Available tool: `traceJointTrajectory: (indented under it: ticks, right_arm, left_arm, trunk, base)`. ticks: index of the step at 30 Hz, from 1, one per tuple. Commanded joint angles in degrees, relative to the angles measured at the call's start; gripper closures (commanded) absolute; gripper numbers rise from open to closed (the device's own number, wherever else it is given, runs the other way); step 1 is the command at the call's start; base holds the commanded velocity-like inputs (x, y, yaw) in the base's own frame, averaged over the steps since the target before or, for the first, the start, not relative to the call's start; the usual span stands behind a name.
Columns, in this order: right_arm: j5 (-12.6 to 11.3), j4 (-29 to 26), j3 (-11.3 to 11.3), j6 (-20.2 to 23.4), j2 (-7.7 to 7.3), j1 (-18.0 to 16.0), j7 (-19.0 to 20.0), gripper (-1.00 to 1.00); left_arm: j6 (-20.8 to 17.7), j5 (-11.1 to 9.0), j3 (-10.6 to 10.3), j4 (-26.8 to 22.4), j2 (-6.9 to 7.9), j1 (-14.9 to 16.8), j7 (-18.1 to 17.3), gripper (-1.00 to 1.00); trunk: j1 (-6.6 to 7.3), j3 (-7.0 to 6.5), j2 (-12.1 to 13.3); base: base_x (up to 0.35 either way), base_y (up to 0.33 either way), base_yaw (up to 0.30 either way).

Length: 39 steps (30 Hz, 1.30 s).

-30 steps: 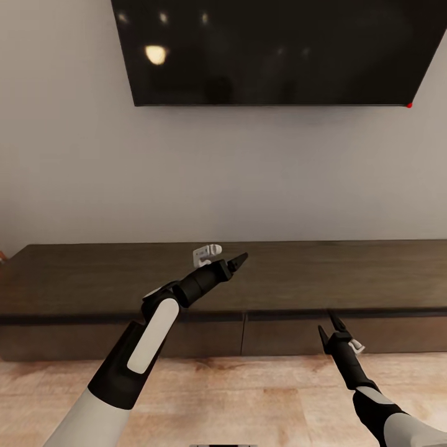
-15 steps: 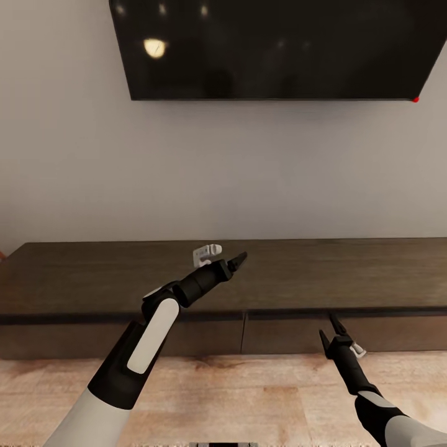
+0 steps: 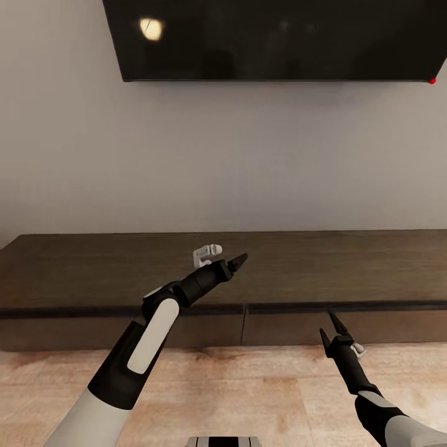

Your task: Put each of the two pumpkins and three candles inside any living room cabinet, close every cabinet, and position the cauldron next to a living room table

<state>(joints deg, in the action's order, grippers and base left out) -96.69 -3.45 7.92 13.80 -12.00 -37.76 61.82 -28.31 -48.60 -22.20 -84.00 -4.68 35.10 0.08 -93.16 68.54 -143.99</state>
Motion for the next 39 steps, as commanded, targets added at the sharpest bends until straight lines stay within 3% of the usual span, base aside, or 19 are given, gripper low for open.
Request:
traceJointTrajectory:
  ticks: [1,7,17,29,39]
  right_arm:
    - [-0.6,0.1,0.4,0.5,-0.03,0.0,1.3,-1.00]
    - [-0.6,0.1,0.4,0.6,-0.04,0.0,4.5,-1.00]
    - [-0.6,0.1,0.5,0.6,-0.04,0.0,4.5,-1.00]
    - [-0.6,0.1,0.5,0.6,0.02,0.0,4.3,-1.00]
    - [-0.5,0.1,0.5,0.6,0.03,0.0,5.8,-1.00]
  left_arm:
    - [-0.3,-0.3,0.0,0.0,-0.02,0.0,0.0,-1.00]
    - [-0.3,-0.3,0.0,0.0,-0.01,0.0,0.0,-1.00]
    - [-0.3,-0.3,0.0,-0.1,0.01,0.0,0.0,-1.00]
    - [-0.3,-0.3,0.0,-0.1,0.01,0.0,-0.2,-1.00]
    - [-0.3,-0.3,0.0,-0.1,0.02,0.0,-0.2,-1.00]
  trunk:
    - [0.01,0.05,0.0]
    - [0.01,0.05,0.0]
    - [0.01,0.05,0.0]
    - [-0.30,2.70,-0.2]
    - [-0.30,2.70,-0.2]
  base:
    - [0.000,0.000,0.000]
    - [0.000,0.000,0.000]
    - [0.000,0.000,0.000]
    - [0.000,0.000,0.000]
    - [0.000,0.000,0.000]
